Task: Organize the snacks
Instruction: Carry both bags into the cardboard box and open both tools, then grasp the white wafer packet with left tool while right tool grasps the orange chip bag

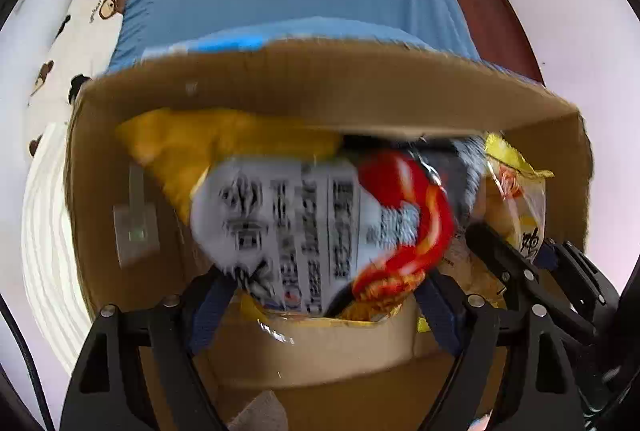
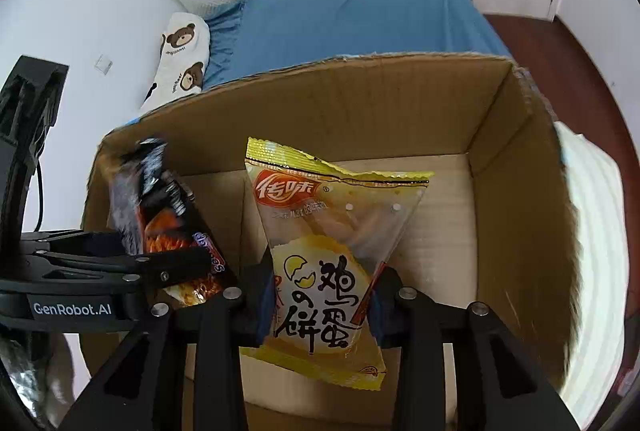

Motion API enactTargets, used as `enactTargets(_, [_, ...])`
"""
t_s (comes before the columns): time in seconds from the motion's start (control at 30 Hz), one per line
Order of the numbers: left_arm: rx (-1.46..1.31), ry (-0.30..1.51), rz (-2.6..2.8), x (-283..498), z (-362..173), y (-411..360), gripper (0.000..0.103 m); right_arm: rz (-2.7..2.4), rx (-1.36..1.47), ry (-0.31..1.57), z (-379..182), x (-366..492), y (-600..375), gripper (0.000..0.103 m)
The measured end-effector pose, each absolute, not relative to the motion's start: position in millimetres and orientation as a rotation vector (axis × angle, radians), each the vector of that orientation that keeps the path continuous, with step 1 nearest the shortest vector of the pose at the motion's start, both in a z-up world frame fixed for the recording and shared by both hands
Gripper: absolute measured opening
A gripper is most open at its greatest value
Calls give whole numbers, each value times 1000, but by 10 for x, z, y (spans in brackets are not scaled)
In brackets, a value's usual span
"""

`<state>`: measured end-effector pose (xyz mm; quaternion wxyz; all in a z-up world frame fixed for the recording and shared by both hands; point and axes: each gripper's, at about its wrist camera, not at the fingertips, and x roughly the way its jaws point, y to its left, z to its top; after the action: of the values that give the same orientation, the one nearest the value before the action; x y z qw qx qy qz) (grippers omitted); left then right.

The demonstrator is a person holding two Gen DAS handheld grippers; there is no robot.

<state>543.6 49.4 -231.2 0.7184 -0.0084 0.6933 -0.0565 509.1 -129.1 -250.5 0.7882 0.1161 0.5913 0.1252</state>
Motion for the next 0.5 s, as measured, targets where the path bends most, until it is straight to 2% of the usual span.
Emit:
enactTargets(0.1, [-12,1502,-93,5543,-2299,571,86,251,233,1299,-2592,5203,-1362,75])
enactTargets(0.13, [-21,1499,-93,5564,-2298,595,92,252,247,1302,-2609,5240,-1411,91])
enactTargets(0.3, [-58,1471,-105,5548,-2262,684,92,251,254,1308,-2581,5253,-1559,94])
enactTargets(0.5, [-37,1358,-97,5254,-1948,626,92,202,209,1282,-2354,5074,-1506,97])
